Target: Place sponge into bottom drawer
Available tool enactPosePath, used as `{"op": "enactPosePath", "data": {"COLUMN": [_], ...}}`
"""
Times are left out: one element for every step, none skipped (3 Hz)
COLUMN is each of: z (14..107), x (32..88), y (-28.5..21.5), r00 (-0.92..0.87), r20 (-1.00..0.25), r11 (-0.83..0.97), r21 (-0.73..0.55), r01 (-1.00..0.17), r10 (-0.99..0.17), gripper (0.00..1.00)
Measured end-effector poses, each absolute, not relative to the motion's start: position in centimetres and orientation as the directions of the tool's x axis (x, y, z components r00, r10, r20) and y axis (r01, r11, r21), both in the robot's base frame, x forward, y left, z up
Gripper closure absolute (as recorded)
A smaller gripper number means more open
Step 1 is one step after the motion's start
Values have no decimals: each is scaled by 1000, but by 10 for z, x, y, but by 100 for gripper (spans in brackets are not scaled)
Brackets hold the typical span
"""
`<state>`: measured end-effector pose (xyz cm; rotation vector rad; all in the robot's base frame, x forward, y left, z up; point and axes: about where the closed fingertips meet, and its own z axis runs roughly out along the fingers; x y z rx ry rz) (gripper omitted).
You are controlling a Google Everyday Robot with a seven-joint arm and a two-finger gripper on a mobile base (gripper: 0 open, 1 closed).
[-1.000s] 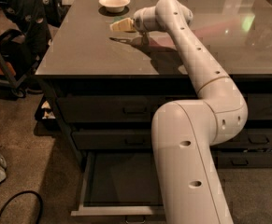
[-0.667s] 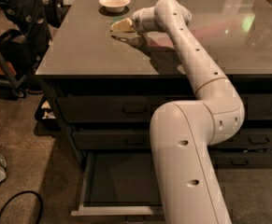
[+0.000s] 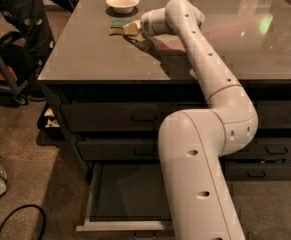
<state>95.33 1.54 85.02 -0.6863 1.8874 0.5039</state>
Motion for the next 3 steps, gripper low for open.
{"op": "enactPosePath", "data": {"z": [850,860,876], "x": [951,945,936], "y": [16,9,-5], "r00": [-310,-295,-278], "r20": [-917,-920,-926], "r11": [738,728,720], "r21": [25,16,8], "r01": [-674,-686,-694], "r10": [-252,-257,-257], "gripper": [97,100,100]}}
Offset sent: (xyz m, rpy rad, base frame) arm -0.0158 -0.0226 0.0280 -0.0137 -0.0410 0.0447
